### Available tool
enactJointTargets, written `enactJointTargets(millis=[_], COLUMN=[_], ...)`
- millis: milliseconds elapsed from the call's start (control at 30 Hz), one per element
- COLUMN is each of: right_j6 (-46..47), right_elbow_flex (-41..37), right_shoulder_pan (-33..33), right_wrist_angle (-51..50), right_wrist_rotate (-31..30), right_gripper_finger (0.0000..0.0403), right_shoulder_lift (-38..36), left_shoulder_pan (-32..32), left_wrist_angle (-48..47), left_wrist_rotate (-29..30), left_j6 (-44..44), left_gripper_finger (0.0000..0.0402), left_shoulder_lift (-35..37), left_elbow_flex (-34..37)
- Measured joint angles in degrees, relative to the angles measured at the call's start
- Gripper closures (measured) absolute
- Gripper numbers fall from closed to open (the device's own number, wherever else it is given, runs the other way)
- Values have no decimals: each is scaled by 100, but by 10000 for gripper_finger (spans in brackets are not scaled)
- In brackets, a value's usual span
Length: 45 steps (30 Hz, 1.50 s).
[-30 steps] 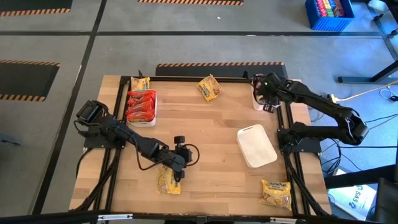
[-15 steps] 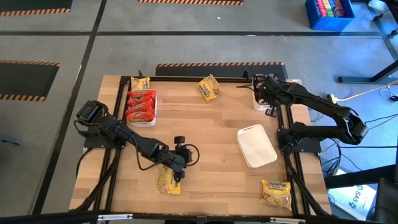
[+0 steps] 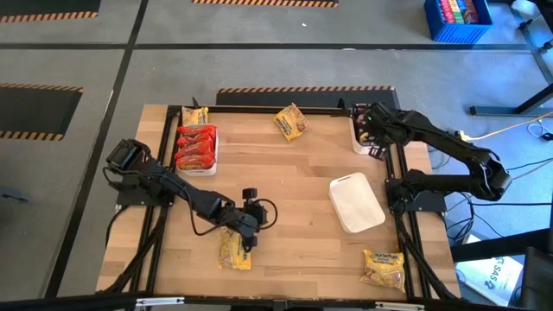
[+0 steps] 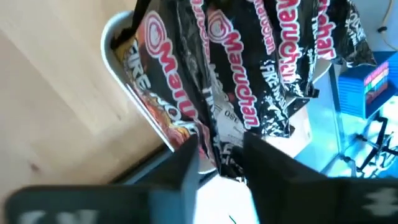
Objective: Sort Maruchan noodles
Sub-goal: Adjust the white bin
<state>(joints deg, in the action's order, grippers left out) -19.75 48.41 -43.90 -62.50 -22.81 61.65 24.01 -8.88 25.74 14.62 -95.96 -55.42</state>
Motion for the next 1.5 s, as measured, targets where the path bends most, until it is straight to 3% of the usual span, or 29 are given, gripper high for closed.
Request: enactJointTargets(millis=[100, 233, 400, 533, 600, 733, 900, 1333, 1500], right_j6=[31, 392, 978, 1133, 1274, 1187, 1010, 945, 1030], right_elbow_flex=[206, 680, 738, 459, 293, -79, -598, -1138, -1138], right_shoulder_pan=[4, 4, 261, 996, 1479, 2317, 2923, 3128, 3127], right_wrist_angle=[-325, -849, -712, -297, 27, 567, 1568, 2248, 2283], right_wrist_rotate=[143, 1419, 3493, 4055, 3992, 3301, 2754, 2468, 2473], right_gripper_finger=[246, 209, 203, 211, 216, 223, 226, 230, 282], right_shoulder_lift=[0, -4, -238, -461, -470, -440, -417, 500, 863], left_shoulder_pan=[0, 0, 0, 0, 0, 0, 0, 0, 0], left_wrist_angle=[0, 0, 7, 37, 39, 42, 42, 75, 79], left_wrist_rotate=[-9, -13, -13, -11, -11, -11, -11, -9, -9], left_j6=[1, 1, -6, -12, -13, -14, -10, -14, -14], left_gripper_finger=[258, 258, 258, 258, 258, 258, 258, 258, 258], left_shoulder_lift=[0, -2, -2, -2, -2, -2, -2, -2, -2], left_elbow_flex=[0, 0, 0, 0, 0, 0, 0, 2, 2])
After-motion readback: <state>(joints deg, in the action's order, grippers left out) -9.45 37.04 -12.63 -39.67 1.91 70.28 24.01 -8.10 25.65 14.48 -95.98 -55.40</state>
